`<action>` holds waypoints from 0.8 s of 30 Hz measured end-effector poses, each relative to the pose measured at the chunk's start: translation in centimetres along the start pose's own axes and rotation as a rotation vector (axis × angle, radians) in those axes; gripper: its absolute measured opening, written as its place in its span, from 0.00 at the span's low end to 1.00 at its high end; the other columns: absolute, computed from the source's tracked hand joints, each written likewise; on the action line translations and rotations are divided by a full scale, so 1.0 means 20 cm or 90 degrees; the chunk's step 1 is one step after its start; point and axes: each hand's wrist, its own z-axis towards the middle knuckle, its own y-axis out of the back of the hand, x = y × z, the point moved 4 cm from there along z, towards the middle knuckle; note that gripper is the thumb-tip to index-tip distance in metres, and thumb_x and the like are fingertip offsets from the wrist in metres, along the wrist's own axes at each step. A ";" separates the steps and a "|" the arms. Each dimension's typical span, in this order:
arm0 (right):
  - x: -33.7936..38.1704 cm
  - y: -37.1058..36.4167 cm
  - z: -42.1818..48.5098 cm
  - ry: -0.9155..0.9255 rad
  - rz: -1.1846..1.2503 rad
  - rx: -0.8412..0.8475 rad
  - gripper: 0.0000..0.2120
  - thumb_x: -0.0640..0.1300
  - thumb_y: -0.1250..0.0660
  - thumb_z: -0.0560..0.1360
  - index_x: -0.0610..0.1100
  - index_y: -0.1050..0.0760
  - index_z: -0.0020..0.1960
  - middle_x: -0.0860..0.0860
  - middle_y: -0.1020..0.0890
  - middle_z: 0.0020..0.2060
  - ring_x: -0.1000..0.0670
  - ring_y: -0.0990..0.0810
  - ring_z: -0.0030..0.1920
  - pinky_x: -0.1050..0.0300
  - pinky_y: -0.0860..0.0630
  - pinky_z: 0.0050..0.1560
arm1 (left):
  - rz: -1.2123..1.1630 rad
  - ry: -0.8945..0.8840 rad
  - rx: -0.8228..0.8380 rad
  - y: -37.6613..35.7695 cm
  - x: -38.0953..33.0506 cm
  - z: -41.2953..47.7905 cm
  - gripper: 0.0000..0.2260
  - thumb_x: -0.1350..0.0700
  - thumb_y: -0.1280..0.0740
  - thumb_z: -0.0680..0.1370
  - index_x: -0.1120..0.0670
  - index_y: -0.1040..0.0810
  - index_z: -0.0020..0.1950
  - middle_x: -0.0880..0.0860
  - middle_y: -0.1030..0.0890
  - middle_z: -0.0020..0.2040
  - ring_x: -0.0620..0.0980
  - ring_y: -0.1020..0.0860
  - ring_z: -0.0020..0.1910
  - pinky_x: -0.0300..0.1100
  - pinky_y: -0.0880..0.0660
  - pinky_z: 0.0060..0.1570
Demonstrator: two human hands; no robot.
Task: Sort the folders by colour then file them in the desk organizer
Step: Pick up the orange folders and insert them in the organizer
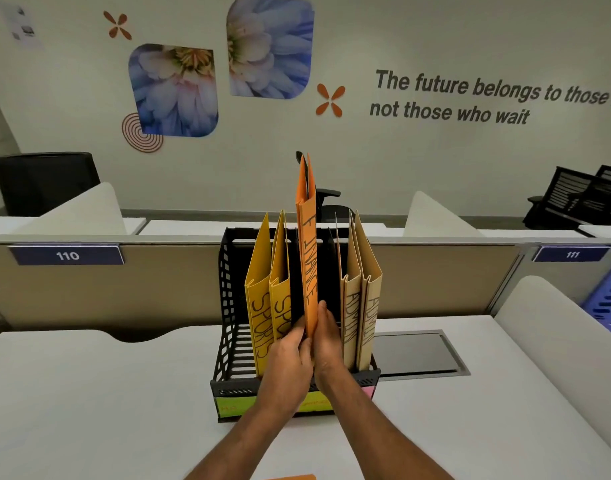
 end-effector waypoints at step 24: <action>-0.16 0.12 -0.45 0.070 -0.140 0.022 0.22 0.59 0.49 0.82 0.53 0.34 0.73 0.53 0.23 0.65 0.54 0.26 0.67 0.53 0.26 0.67 | -0.005 0.043 -0.086 0.08 0.11 -0.34 0.11 0.55 0.34 0.81 0.51 0.20 0.63 0.33 0.20 0.49 0.26 0.22 0.48 0.21 0.27 0.47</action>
